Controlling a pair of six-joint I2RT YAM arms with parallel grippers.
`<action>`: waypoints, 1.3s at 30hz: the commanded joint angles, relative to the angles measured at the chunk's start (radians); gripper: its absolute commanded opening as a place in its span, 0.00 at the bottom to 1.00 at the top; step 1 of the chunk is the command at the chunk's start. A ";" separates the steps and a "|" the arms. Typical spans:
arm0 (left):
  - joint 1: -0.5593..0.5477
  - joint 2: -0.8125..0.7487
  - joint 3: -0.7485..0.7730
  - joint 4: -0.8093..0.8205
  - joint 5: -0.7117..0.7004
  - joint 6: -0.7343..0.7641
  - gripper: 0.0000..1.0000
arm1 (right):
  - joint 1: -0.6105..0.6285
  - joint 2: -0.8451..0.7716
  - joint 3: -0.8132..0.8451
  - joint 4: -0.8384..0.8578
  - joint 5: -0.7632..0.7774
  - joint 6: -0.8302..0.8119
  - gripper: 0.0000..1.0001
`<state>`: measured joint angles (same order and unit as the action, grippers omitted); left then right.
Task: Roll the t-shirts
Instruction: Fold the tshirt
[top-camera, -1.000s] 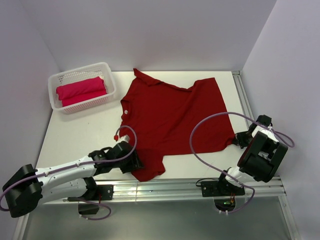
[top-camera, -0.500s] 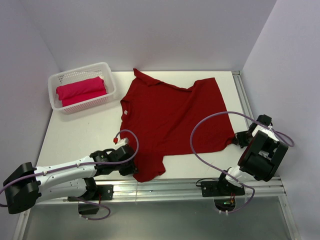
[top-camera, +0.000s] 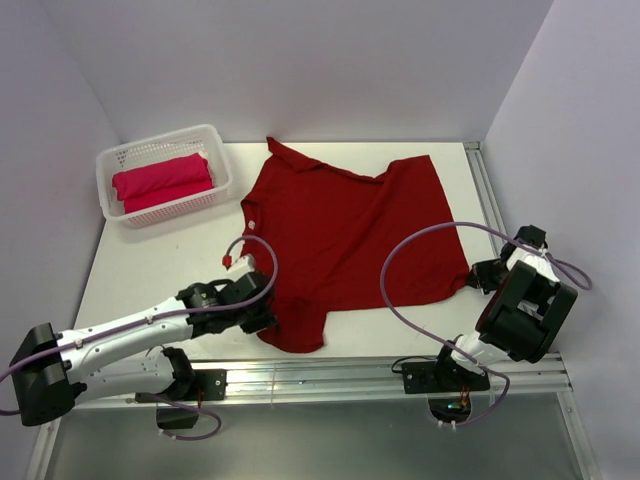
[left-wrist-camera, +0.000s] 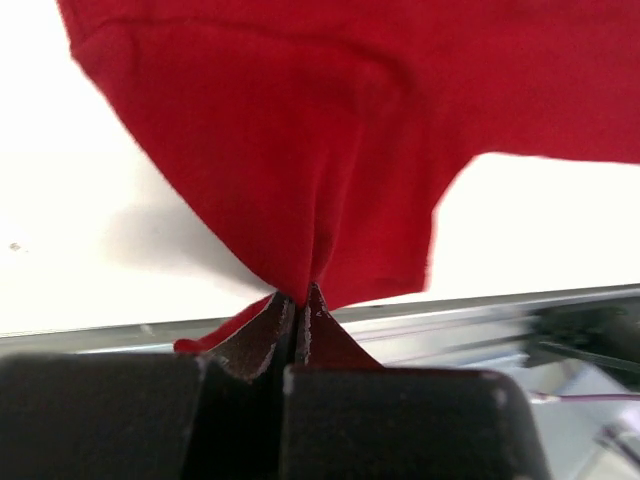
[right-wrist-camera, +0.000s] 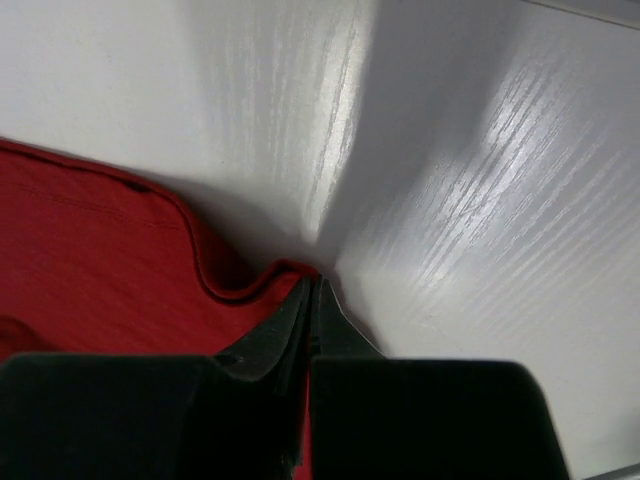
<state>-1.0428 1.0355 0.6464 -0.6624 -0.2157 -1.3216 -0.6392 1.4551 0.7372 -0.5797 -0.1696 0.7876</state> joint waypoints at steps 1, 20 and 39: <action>0.050 -0.019 0.071 -0.055 -0.012 0.041 0.00 | 0.009 -0.036 0.077 -0.058 0.033 0.010 0.00; 0.265 0.089 0.401 -0.131 0.004 0.193 0.00 | 0.027 -0.065 0.254 -0.175 -0.007 0.107 0.00; 0.454 0.244 0.519 -0.112 0.094 0.357 0.00 | 0.101 0.074 0.402 -0.161 0.004 0.193 0.00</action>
<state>-0.6083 1.2671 1.1156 -0.7902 -0.1501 -1.0103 -0.5579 1.4990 1.0748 -0.7490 -0.1776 0.9539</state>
